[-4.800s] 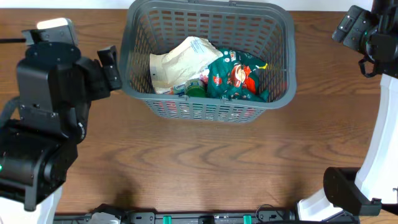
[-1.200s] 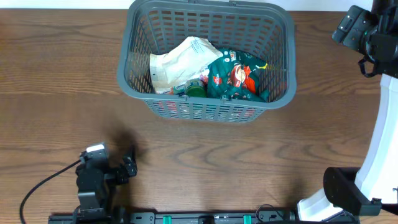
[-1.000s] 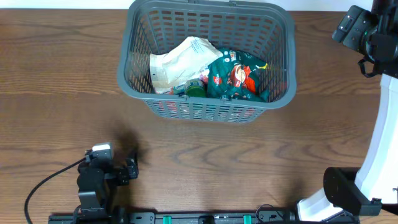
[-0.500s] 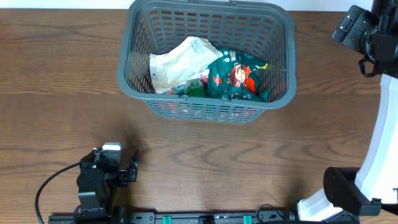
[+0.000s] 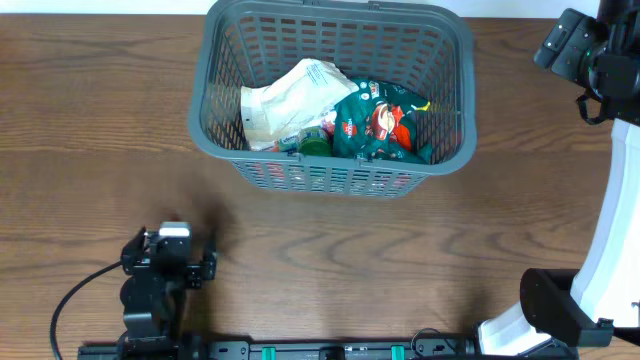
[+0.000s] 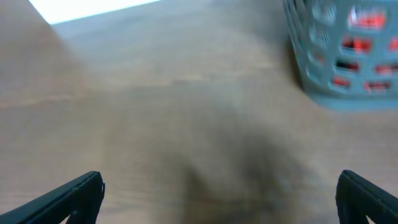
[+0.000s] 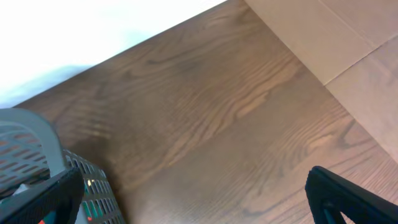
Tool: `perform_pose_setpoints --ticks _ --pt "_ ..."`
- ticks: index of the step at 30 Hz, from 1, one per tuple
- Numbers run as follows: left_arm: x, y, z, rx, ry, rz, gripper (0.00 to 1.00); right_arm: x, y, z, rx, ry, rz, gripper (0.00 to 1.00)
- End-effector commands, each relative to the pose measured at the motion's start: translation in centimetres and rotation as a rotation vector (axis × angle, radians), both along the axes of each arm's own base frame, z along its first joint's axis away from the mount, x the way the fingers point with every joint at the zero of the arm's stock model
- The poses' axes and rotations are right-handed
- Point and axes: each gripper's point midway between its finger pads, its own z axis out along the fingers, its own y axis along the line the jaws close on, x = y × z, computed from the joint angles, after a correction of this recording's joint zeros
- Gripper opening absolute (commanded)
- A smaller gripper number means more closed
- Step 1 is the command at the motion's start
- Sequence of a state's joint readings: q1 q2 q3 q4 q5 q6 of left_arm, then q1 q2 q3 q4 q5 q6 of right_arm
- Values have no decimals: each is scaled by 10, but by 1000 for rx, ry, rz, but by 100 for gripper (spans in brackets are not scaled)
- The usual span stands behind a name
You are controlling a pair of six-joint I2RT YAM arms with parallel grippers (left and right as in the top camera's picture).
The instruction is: Pack container
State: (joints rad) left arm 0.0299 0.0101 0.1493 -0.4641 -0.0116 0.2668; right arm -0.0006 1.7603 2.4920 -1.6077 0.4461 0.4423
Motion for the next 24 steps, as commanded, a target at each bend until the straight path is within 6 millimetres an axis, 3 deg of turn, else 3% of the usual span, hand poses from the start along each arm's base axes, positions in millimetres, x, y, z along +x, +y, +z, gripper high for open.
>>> perform_pose_setpoints --ticks 1,24 --pt "2 4 -2 25 -12 20 99 -3 -4 4 -5 -17 -25 99" --pt "25 3 34 -46 -265 45 99 -3 -4 5 -5 -17 -25 99"
